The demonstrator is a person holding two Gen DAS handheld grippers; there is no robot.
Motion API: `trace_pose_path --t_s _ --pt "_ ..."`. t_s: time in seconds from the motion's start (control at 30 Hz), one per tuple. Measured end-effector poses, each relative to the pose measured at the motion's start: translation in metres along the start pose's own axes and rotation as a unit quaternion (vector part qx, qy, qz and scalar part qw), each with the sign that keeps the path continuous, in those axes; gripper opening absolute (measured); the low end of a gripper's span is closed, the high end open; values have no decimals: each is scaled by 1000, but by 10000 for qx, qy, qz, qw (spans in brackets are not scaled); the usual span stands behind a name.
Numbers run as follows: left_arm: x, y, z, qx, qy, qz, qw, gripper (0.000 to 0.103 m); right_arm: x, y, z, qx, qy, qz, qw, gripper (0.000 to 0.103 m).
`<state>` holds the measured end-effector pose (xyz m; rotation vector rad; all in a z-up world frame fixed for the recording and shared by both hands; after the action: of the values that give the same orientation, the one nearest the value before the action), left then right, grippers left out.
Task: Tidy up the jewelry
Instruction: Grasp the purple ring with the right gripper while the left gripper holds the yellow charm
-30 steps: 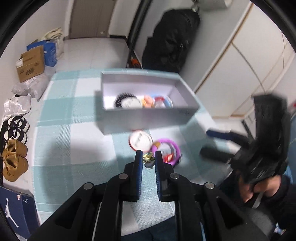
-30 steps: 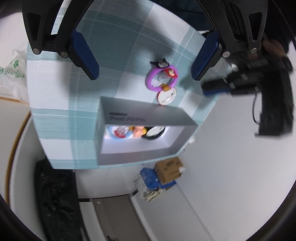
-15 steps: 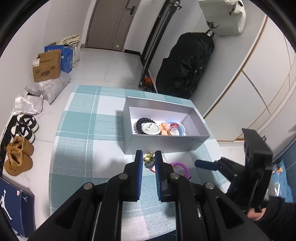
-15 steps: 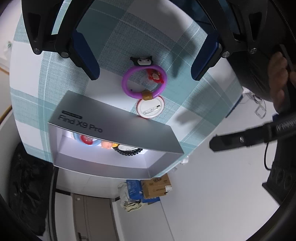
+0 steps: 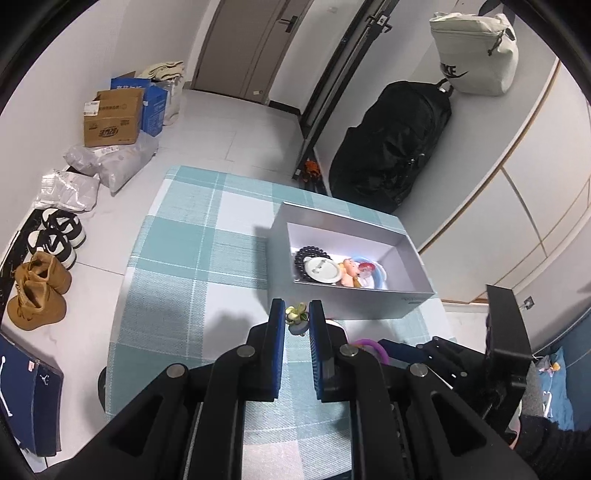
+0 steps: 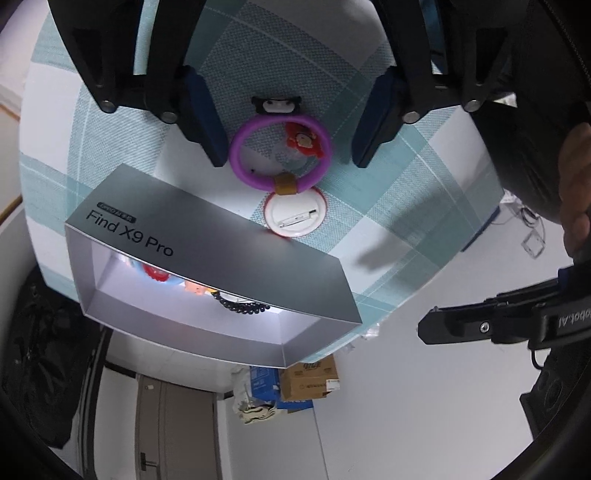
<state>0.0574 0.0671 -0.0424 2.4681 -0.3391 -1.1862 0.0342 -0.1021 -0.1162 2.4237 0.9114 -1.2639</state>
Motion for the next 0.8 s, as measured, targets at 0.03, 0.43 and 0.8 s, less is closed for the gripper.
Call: trace_pose_path --t_s 0.03,0.43,0.8 --pt "0 -1 0 -33 -5 8 10000 8 0 0 0 -26 1 57 10000 58" --pt "0 0 -1 -51 37 49 10000 8 -12 10 -1 258 234 -70 9994 52" --pt "0 6 -1 -31 46 143 9999 8 -36 13 -12 437 649 -294 9965 52"
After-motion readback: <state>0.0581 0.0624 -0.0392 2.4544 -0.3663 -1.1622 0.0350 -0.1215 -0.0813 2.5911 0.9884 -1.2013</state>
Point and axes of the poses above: each gripper's, at about its wrist camera, not at the fingertips, and x roughly the way its jaws point, y to its right, z to its underside, the point moved 3 cm from there along x, roughly the way its jaws point, and after that the axes turned 4 degrees about -x, right-handed, at the moved point
